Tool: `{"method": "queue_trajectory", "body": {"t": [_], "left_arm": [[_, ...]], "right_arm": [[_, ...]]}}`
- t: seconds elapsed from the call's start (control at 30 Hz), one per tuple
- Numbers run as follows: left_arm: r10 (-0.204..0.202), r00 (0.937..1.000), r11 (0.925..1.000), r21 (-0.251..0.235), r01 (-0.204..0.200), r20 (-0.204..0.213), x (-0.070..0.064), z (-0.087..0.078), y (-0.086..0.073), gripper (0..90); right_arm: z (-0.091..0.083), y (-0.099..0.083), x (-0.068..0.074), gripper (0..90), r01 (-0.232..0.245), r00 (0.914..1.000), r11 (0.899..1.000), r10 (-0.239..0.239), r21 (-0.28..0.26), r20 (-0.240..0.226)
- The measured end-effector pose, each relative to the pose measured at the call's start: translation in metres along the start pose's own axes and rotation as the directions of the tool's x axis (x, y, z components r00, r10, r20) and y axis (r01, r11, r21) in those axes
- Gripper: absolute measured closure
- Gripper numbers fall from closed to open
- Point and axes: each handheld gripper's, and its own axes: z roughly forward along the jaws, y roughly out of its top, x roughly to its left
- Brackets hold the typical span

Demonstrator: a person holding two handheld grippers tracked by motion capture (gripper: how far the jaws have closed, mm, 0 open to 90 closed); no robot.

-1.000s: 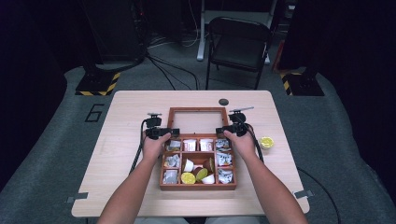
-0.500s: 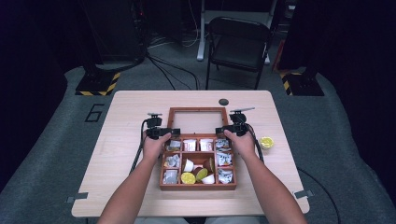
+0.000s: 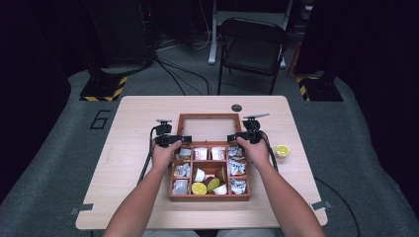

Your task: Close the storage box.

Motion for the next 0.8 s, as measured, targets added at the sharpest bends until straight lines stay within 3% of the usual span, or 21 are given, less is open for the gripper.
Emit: {"method": "queue_trajectory", "body": {"t": [0.2,0.43,0.8], "left_arm": [[0.004,0.9999,0.9998,-0.018,-0.005,-0.013,-0.003,-0.001,0.001,26.8],[0.019,0.9998,0.9989,-0.043,-0.020,-0.009,-0.004,-0.007,0.003,30.9],[0.053,0.9986,0.9933,-0.103,-0.053,-0.002,-0.011,-0.025,0.008,35.9]], "right_arm": [[-0.001,0.002,0.003,23.1,0.011,0.9998,1.000,-0.011,0.005,0.014],[-0.009,0.004,0.008,28.3,0.063,0.9968,0.998,-0.062,-0.027,0.050],[-0.032,0.006,0.013,36.7,0.074,0.9968,0.992,-0.071,-0.100,0.038]]}}
